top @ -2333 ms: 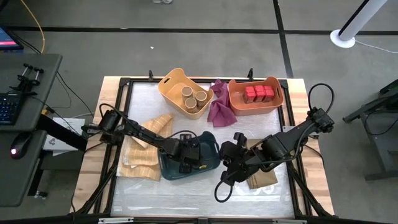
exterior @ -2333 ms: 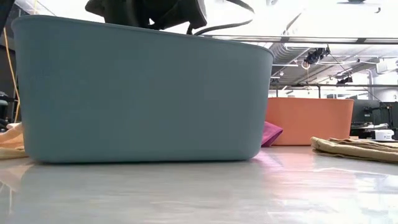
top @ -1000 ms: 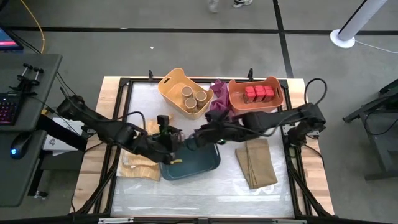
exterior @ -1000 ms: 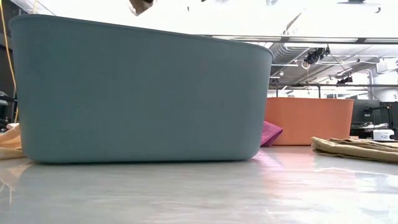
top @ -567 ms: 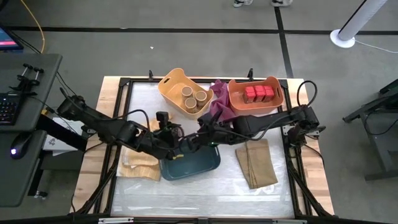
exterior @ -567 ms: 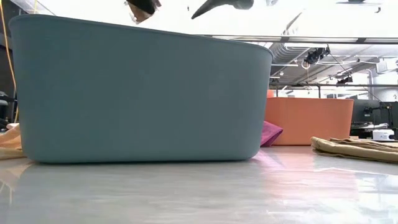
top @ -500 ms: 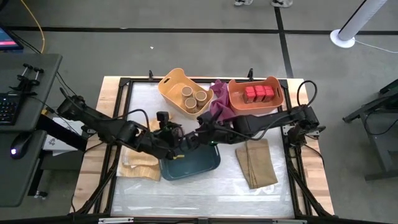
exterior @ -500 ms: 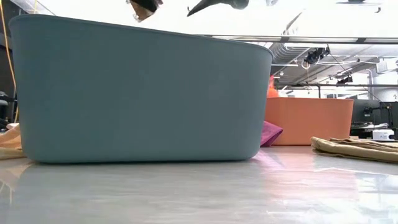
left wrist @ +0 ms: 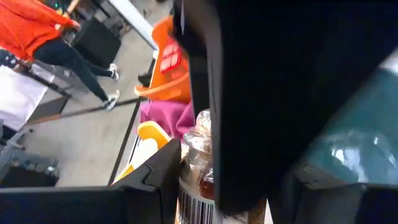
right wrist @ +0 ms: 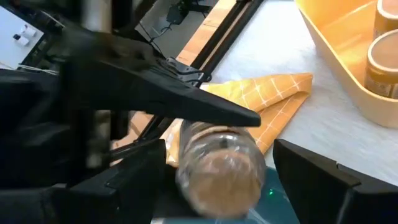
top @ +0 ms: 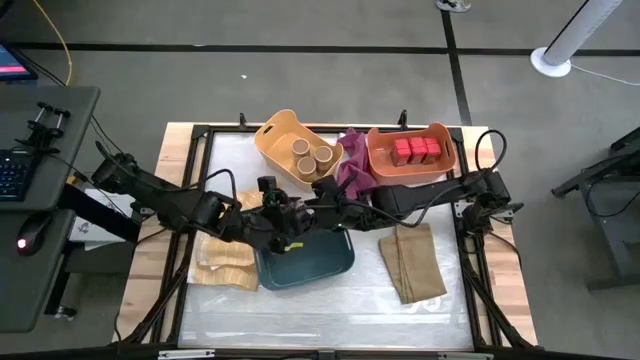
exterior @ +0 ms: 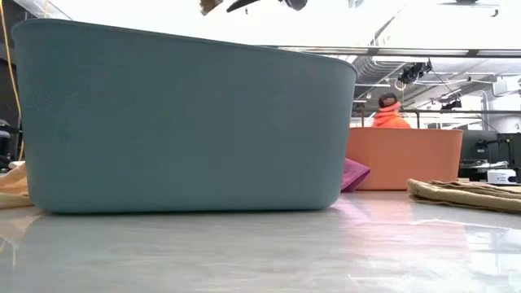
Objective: Sort spices by type
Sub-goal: Adjust the transparent seasoning bottle in the blue bin
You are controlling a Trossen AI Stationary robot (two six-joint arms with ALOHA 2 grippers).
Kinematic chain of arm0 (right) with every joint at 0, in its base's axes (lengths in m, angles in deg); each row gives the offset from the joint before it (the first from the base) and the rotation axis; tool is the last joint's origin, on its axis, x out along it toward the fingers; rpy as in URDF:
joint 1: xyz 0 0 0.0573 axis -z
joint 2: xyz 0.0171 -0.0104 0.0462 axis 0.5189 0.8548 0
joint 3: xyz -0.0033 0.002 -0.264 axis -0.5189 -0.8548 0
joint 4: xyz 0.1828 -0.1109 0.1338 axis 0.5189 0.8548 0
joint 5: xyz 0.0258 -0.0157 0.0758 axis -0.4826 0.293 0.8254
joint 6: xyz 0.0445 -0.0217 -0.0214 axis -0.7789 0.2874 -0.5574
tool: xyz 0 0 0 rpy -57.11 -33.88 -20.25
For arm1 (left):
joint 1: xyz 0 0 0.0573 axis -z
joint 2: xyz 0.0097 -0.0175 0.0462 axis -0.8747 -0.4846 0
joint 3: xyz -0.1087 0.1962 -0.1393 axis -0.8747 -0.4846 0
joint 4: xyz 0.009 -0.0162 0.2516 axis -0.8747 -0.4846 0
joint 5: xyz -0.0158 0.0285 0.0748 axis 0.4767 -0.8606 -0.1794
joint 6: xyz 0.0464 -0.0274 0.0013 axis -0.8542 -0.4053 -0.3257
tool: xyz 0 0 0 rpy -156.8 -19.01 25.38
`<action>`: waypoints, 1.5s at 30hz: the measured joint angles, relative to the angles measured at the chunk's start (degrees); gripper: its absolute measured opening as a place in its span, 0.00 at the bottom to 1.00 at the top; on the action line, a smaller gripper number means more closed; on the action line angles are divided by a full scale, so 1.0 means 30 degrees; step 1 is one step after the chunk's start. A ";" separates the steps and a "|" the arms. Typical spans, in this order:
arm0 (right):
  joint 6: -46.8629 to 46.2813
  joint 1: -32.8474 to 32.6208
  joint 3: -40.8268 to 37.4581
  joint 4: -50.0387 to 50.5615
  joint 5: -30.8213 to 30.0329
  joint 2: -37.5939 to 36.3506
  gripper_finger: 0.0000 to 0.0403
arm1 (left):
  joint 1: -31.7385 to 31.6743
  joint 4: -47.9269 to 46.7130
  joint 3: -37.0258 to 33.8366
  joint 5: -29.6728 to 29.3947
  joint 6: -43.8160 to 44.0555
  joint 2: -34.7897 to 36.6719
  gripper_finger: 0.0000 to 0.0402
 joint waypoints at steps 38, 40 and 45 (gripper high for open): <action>0.1650 0.0244 -0.0007 0.6607 0.3543 -0.0256 0.44 | 0.1852 -1.1176 0.0029 -0.0605 1.0065 0.1859 0.66; 0.2313 0.0247 -0.0007 0.5985 0.4896 0.0299 0.44 | 0.3020 -1.1196 0.0029 -0.1961 1.1555 0.2342 0.65; 0.3837 0.0233 -0.0012 0.2876 0.7370 0.2378 0.44 | 0.6006 -1.1466 0.0022 -0.5108 1.5351 0.3171 0.65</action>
